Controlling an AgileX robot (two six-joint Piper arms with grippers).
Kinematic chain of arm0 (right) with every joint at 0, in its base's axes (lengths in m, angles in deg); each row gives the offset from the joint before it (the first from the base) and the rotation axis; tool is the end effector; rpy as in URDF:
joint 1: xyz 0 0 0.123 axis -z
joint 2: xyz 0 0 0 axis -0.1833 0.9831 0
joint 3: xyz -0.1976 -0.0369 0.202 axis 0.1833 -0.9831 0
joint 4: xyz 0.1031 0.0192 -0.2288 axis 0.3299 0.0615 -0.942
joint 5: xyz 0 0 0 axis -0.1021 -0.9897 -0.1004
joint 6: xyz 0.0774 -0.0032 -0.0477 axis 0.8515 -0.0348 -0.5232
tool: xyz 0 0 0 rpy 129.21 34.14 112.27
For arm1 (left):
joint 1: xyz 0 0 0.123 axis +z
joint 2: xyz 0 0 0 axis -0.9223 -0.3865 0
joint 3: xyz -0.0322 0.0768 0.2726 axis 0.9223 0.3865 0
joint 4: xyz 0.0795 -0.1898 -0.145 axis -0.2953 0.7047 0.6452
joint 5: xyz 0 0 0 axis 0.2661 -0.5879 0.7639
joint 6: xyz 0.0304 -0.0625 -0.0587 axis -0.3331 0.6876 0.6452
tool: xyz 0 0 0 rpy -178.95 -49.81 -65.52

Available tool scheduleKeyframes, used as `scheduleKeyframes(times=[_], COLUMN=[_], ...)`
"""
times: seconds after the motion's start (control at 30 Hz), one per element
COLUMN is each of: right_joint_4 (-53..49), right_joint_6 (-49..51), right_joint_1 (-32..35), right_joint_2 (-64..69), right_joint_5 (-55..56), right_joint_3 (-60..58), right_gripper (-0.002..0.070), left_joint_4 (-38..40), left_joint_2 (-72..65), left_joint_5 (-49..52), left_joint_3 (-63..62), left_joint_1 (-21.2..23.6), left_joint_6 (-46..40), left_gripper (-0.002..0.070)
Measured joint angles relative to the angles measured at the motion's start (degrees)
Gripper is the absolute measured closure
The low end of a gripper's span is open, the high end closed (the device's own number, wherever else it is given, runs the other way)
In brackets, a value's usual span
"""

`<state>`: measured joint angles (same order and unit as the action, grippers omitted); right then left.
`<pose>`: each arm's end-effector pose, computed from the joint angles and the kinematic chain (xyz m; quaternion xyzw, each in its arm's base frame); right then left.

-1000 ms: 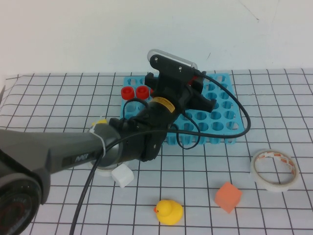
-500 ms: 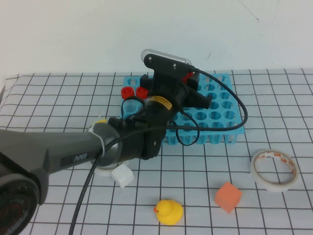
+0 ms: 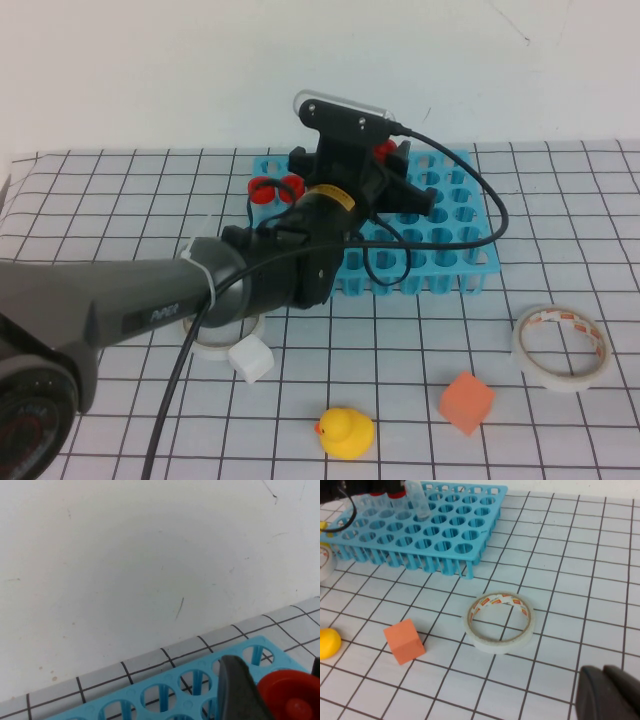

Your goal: Place the test tubes

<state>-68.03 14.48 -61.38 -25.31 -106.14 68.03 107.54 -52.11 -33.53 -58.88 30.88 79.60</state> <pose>0.0640 -0.0125 0.3029 -0.1131 0.8235 0.1342 0.5395 0.3912 -0.2697 0.2307 0.1374 0.7156 -0.1889 0.6583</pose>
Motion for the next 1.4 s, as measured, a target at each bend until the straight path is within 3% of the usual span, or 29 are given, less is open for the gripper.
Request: scheduleKeyframes(times=[0.77, 1.4], right_joint_4=[-0.1, -0.1], right_joint_6=[0.0, 0.0], right_joint_1=[0.0, 0.0], right_joint_2=[0.0, 0.0], right_joint_5=[0.0, 0.0], right_joint_3=[0.0, 0.0], right_gripper=[0.0678, 0.0678], left_joint_4=[0.1, 6.0], left_joint_2=[0.3, 0.8], left_joint_5=[5.4, 6.7], left_joint_3=[-2.5, -2.5], left_joint_1=[0.0, 0.0], left_joint_6=[-5.5, -6.1], left_gripper=[0.0421, 0.0421])
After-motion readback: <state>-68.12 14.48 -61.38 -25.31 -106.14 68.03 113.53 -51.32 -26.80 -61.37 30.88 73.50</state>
